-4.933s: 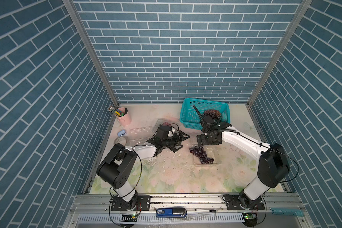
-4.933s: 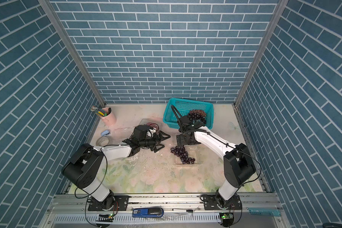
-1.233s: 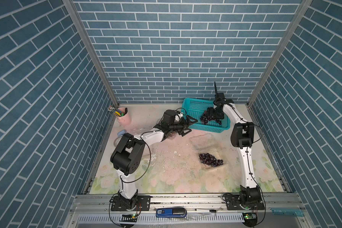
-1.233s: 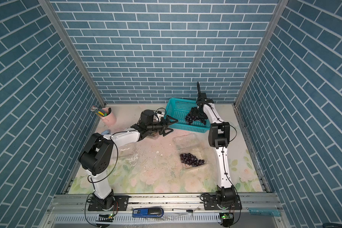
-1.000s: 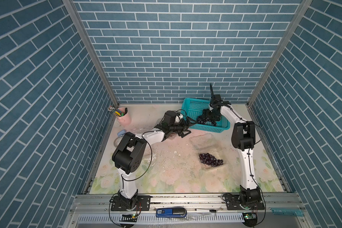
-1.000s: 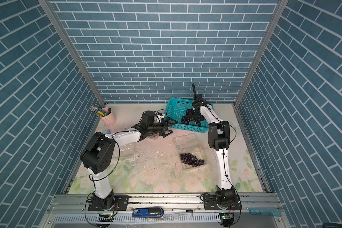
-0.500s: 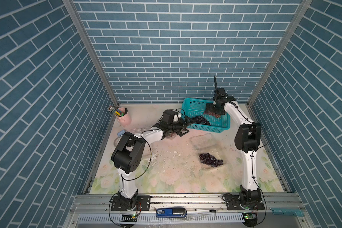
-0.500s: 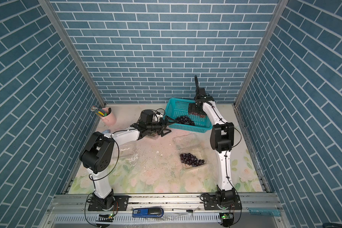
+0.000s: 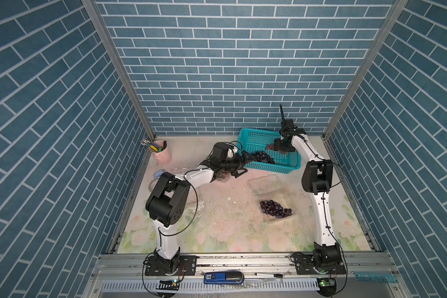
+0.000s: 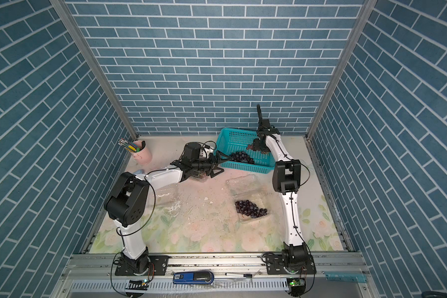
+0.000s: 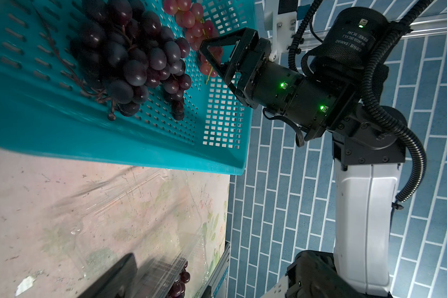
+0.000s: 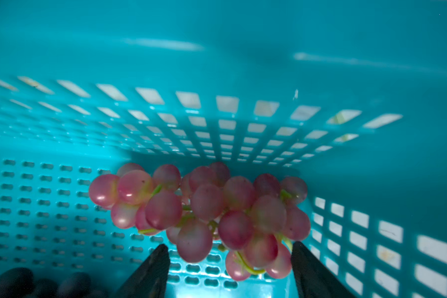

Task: Pack grapes into containers
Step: Pick up the grape from the basket.

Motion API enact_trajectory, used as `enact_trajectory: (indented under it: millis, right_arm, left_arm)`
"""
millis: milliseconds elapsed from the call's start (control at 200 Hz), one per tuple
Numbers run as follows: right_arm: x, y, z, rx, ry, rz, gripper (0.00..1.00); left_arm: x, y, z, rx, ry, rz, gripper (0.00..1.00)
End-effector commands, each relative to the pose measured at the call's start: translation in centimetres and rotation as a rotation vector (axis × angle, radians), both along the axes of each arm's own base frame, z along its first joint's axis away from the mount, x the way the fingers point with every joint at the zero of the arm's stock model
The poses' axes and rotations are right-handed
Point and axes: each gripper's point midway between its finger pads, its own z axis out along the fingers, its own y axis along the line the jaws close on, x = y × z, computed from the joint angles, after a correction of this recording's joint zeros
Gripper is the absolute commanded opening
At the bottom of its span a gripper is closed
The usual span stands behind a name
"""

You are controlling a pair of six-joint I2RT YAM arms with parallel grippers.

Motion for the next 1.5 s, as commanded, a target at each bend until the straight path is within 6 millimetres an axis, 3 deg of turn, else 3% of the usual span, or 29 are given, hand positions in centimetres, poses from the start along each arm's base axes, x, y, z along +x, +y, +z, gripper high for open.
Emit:
enact_trajectory:
  millis: [0, 175, 395, 755, 1105, 1495]
  right_arm:
    - [-0.2, 0.1, -0.9, -0.007, 0.028, 0.033, 0.70]
    - [-0.4, -0.7, -1.9, -0.046, 0.047, 0.016, 0.51]
    - [-0.2, -1.3, -2.0, -0.074, 0.039, 0.002, 0.40]
    - [-0.7, -2.0, -1.9, -0.110, 0.053, -0.012, 0.09]
    - [-0.6, -0.2, 5.7, 0.044, -0.062, -0.022, 0.05]
    - [-2.7, 0.7, 12.2, 0.136, -0.126, -0.011, 0.03]
  left_arm:
    - [0.3, -0.2, -0.5, 0.005, -0.007, -0.013, 1.00]
    - [0.2, -0.1, -0.8, 0.007, -0.004, -0.012, 1.00]
    - [0.3, -0.2, -1.2, 0.007, 0.005, -0.011, 1.00]
    - [0.6, -0.5, -1.4, -0.013, 0.017, -0.006, 0.99]
    - [0.5, -0.5, -1.2, -0.013, 0.014, -0.007, 1.00]
    - [0.1, -0.5, -0.6, -0.019, 0.001, -0.013, 1.00]
